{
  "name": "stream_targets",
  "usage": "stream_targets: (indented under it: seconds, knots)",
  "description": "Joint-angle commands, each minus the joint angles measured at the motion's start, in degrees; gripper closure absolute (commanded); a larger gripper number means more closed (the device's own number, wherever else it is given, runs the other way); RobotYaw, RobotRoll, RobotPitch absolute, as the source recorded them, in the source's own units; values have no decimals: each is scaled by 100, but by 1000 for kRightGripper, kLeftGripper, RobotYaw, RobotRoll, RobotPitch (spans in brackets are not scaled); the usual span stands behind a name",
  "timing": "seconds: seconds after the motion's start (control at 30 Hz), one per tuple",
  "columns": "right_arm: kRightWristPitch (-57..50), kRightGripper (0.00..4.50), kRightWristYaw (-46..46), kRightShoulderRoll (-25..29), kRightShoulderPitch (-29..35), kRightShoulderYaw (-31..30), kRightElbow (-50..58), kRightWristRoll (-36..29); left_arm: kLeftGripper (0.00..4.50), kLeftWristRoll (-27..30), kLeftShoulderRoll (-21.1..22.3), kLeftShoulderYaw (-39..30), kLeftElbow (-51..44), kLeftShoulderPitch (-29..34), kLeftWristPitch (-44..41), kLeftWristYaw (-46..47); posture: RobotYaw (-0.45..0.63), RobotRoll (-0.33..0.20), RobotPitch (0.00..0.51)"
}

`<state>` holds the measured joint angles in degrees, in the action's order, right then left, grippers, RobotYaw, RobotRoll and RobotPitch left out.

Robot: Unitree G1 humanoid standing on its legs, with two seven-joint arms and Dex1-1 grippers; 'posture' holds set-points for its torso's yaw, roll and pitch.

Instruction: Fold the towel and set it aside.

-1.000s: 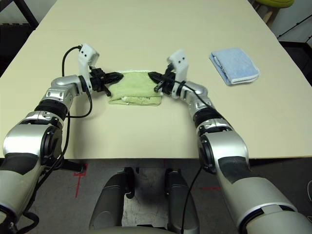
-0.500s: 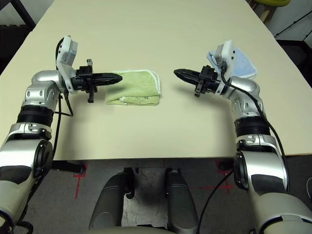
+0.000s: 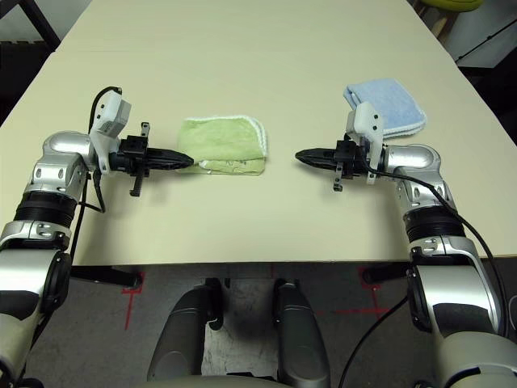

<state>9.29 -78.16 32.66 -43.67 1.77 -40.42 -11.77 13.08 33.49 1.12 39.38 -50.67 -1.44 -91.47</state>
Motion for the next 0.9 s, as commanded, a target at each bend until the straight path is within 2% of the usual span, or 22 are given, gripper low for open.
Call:
stream_targets:
  seconds: [0.03,0.07,0.17,0.2,0.37,0.43,0.47,0.6,0.63,0.77,0.9]
  knots:
    - [12,4003,-40,102,48,10,27,-48,4071,40,10,37,-122,57,84,1,-11,0,189]
    - [-11,3768,-47,116,45,29,56,-74,3859,80,-14,10,-159,56,103,16,-11,0,188]
    - [-79,2692,-67,152,64,56,148,-142,2778,120,-20,1,-207,60,111,26,-11,0,186]
    - [-102,2450,-70,159,75,59,183,-163,2563,127,-12,4,-212,61,102,23,-12,0,186]
    - [-319,788,-32,190,167,88,419,-281,919,184,26,-36,-235,21,-113,146,-15,0,184]
    - [-410,146,-10,203,213,96,510,-322,269,34,111,36,-234,-26,-373,389,-15,0,184]
    - [-451,0,2,207,232,96,552,-338,40,-99,191,136,-257,-32,-498,469,-16,0,185]
    - [-544,0,42,227,301,92,695,-379,40,296,357,8,-645,-359,-3741,1277,-14,0,188]
    - [-558,0,51,226,307,93,713,-384,40,416,391,-60,-675,-432,-4296,1372,-13,0,189]
    - [-617,0,101,210,354,88,815,-412,40,684,519,-346,-455,-777,-6183,1982,-8,0,190]
    - [-659,0,132,193,404,72,900,-429,40,886,669,-448,-133,-1000,-7035,2142,-7,0,195]
